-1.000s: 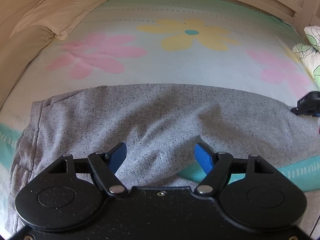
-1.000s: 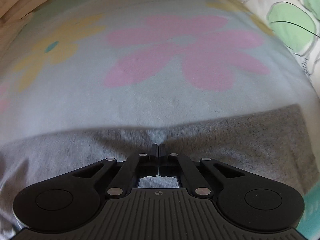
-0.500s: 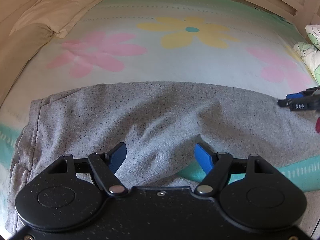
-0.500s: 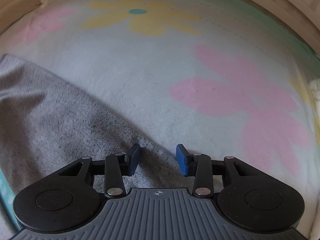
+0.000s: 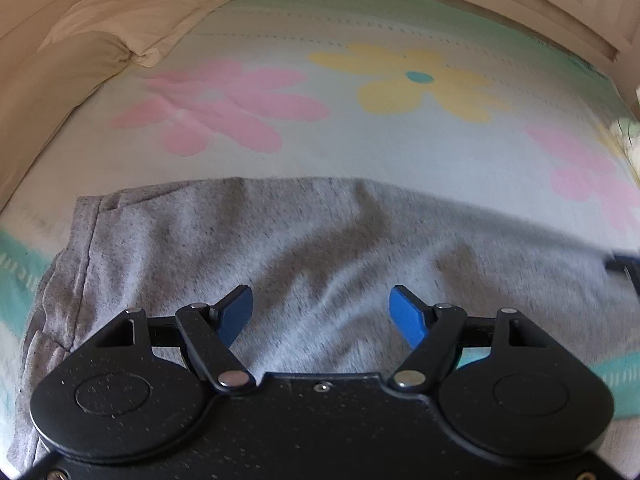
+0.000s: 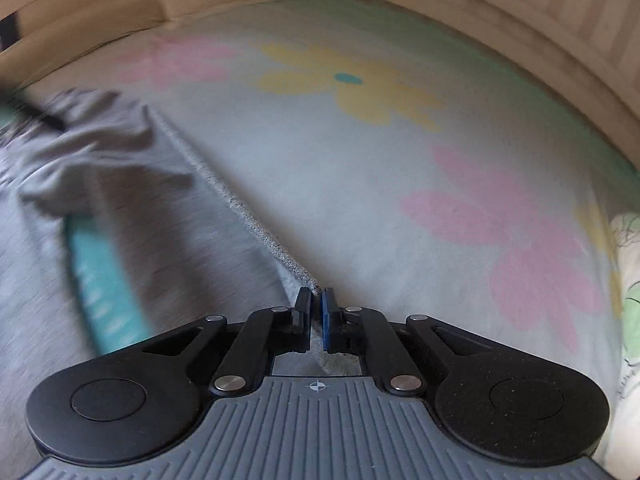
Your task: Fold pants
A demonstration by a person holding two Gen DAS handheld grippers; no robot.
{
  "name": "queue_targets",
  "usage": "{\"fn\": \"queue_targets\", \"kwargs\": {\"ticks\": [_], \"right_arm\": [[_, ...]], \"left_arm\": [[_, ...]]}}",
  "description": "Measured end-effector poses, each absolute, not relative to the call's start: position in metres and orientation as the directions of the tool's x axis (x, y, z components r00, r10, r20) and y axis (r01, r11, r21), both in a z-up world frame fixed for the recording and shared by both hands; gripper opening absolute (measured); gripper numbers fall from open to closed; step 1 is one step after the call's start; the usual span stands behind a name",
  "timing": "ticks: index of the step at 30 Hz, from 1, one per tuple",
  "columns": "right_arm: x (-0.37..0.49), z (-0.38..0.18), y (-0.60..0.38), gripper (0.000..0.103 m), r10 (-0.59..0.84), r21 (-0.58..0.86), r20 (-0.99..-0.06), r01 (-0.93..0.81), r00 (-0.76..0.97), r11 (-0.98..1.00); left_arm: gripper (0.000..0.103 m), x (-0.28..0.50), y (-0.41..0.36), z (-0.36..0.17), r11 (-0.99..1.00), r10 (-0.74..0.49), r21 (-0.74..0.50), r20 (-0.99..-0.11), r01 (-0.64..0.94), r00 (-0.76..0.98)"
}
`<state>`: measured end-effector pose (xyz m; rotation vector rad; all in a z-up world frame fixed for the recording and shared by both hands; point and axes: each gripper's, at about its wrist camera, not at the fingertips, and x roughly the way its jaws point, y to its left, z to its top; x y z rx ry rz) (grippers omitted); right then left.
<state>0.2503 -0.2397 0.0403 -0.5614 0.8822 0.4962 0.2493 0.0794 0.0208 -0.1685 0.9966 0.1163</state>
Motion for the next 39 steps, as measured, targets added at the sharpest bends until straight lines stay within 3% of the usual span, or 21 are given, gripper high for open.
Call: {"fn": "queue_targets", "kwargs": {"ticks": [4,8,11,18,23,29,34,36,39], "right_arm": [[0.213,0.039,-0.23,0.005,0.172,-0.274,-0.822,-0.642,0.543,0.716],[0.18,0.033,-0.229,0.005,0.156,-0.286,-0.83,-0.649,0.535,0.705],[0.162,0.03,-0.231,0.0,0.14,-0.295,-0.835,-0.648,0.532,0.702],[0.14,0.028,-0.25,0.0,0.125,-0.281,-0.835,-0.61,0.536,0.741],[0.161,0.042,-0.275,0.001,0.107,-0.218,-0.786,-0.435,0.609,0.874],[0.231,0.047,-0.292,0.036,-0.057,-0.143,-0.729,-0.071,0.682,0.987],[0.292,0.01,-0.294,0.037,-0.208,-0.129,-0.781,0.174,0.589,0.976],[0.309,-0.008,-0.289,0.037,-0.282,-0.187,-0.801,0.228,0.528,0.956],[0.316,-0.026,-0.283,0.038,-0.403,-0.297,-0.785,0.285,0.471,0.911]], "left_arm": [[0.077,0.258,0.093,0.021,0.966,-0.019,-0.152,-0.847,-0.209,0.531],[0.085,0.266,0.104,0.018,0.947,-0.065,-0.219,-0.849,-0.237,0.524],[0.085,0.272,0.112,0.01,0.932,-0.075,-0.241,-0.859,-0.272,0.506],[0.085,0.29,0.126,-0.012,0.896,-0.094,-0.272,-0.889,-0.352,0.449],[0.085,0.31,0.134,-0.011,0.868,-0.101,-0.305,-0.882,-0.392,0.461],[0.086,0.339,0.129,-0.023,0.895,-0.077,-0.247,-0.906,-0.373,0.415],[0.085,0.358,0.117,-0.046,0.914,-0.086,-0.218,-0.929,-0.343,0.361],[0.084,0.364,0.112,-0.05,0.927,-0.066,-0.19,-0.932,-0.325,0.356],[0.071,0.369,0.105,-0.05,0.945,-0.026,-0.143,-0.929,-0.293,0.369]]}}
